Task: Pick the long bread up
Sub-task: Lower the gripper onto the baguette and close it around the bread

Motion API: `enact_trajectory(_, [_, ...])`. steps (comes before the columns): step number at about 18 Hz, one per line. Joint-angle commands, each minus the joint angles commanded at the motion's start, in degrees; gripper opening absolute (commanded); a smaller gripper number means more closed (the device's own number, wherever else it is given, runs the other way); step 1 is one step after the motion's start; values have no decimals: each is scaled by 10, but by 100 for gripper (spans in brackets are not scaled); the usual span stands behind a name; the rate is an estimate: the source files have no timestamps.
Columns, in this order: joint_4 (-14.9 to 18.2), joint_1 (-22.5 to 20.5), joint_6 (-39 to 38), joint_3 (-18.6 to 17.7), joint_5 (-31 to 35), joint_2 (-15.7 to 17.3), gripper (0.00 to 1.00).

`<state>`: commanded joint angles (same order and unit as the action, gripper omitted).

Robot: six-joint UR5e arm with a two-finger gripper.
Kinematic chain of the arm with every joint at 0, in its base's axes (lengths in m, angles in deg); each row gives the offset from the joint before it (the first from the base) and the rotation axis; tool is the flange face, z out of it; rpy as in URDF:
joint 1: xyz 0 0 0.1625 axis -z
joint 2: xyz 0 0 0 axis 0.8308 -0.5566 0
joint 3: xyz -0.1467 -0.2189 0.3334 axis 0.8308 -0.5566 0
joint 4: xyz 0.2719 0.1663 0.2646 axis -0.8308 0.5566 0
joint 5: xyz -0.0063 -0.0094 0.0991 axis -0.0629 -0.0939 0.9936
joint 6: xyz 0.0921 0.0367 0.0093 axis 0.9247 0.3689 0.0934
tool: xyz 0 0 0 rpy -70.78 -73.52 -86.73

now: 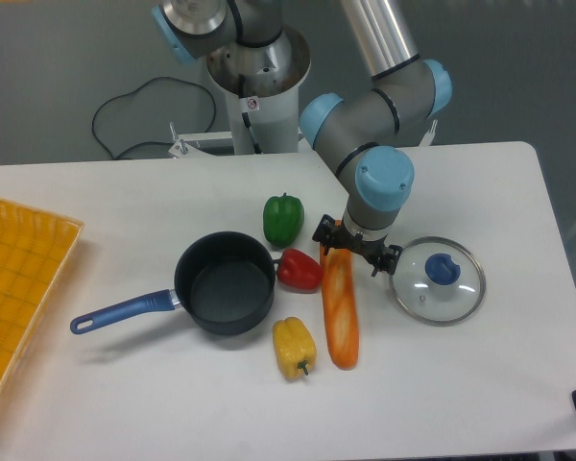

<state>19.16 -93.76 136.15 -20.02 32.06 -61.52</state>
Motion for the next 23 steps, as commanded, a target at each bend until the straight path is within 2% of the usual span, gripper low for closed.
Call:
enact_trajectory(6, [-20, 4, 0, -11, 4, -8, 96])
enact_trajectory(14, [-25, 7, 0, -15, 6, -8, 80])
enact_trajectory(19, [-25, 7, -2, -14, 6, -7, 53])
enact_trajectory(23, [-25, 6, -3, -14, 6, -6, 27])
